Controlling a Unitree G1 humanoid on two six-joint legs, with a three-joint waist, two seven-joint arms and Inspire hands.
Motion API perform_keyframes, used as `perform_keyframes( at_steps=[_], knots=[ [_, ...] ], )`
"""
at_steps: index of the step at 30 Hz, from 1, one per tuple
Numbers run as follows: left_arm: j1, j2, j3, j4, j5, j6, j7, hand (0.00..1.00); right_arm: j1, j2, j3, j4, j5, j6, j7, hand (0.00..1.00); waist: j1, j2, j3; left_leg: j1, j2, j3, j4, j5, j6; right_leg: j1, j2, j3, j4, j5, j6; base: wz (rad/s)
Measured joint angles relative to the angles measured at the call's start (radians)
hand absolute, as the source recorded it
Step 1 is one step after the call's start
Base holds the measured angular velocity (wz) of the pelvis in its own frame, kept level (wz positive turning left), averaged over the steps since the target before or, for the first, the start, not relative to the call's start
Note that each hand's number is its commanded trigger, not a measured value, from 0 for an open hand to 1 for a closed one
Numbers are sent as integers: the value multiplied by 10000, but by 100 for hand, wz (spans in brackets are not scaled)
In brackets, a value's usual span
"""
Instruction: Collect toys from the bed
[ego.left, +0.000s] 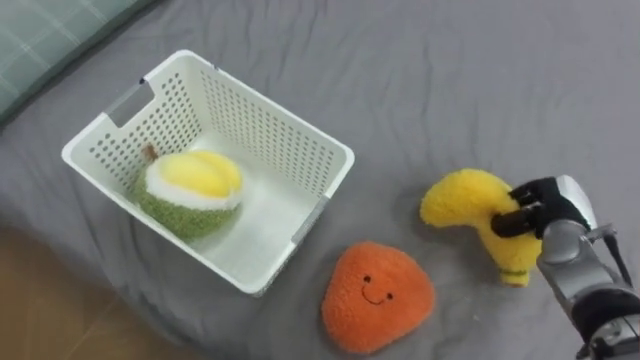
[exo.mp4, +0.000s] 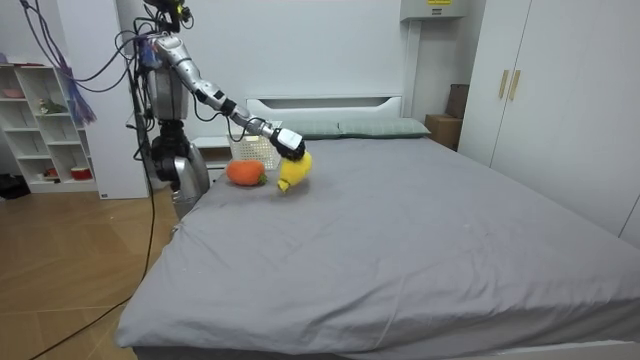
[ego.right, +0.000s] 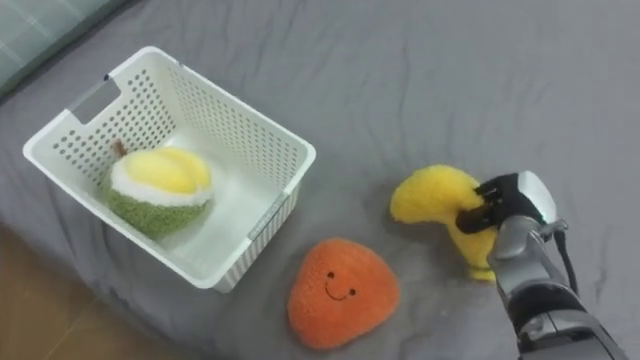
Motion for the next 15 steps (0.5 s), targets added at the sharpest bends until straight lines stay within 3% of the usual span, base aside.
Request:
perform_keyframes(
  at_steps=[3, 5, 10, 15],
  knots=[
    [407, -3, 18, -118, -46, 24, 4, 0, 145, -28, -74, -987, -26, -15, 4, 100, -172, 127, -160, 477, 5, 82, -131, -10, 11, 376, -1, 115, -17, -12, 20, -12],
    [573, -32, 92, -372, -41, 23, 7, 0, 191, -29, -109, -1399, -90, -8, 14, 100, -289, 158, -200, 669, 10, 143, -146, -9, 11, 543, -7, 141, -2, -23, 36, -7],
    [671, -88, 323, -419, 117, 15, -5, 0, 464, -24, -504, -3227, -427, -11, 256, 100, -813, 159, -192, 964, -25, 44, -151, -11, 15, 928, -36, 136, -8, -46, 53, 3],
    [491, -95, 390, -428, 219, 18, -25, 0, 773, -26, -535, -4546, -734, 3, 574, 100, -869, 248, -109, 1260, -20, 231, -160, -19, 28, 1158, -29, 408, -5, -50, 54, -10]
  ],
)
